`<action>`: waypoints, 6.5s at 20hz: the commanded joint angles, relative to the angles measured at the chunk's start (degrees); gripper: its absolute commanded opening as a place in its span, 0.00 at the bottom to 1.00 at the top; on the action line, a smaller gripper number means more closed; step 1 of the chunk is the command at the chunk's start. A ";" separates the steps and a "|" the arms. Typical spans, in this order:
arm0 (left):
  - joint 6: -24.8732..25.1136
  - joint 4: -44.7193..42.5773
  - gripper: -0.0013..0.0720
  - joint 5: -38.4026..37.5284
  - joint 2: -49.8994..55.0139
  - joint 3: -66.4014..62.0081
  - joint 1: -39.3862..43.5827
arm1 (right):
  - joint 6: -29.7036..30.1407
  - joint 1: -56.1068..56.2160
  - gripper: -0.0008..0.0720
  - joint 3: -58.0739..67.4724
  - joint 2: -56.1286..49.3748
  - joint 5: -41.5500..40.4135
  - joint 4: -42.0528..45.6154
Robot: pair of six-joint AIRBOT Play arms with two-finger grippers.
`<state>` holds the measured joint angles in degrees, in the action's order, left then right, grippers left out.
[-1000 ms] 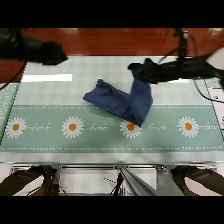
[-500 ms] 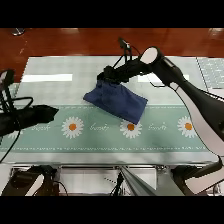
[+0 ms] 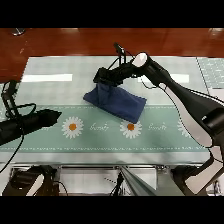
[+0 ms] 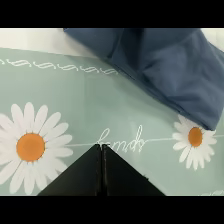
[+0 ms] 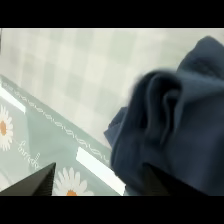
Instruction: Fold the shirts.
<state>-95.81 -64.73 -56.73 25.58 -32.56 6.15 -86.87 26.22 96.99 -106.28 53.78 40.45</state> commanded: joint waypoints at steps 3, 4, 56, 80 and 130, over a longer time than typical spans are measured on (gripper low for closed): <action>-0.11 0.48 0.05 1.25 -0.04 0.22 -0.04 | -1.22 -6.78 0.86 0.09 3.43 12.79 -0.76; -0.11 0.52 0.05 1.25 -0.04 0.22 -0.07 | -0.37 -9.40 0.86 0.09 6.34 16.11 0.66; 0.00 2.84 0.05 3.63 -0.04 0.22 -0.04 | -12.13 -26.97 0.04 20.44 20.59 26.40 21.42; 1.64 2.80 0.05 3.82 -0.02 0.24 -0.04 | -12.87 -70.27 0.04 -2.19 44.00 52.54 36.96; 7.65 -11.56 0.05 5.27 34.14 -23.96 9.94 | -12.48 -18.18 0.04 -42.66 42.93 2.10 45.48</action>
<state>-88.12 -76.16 -51.46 59.70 -56.55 16.10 -99.15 7.94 54.33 -63.33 55.99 85.71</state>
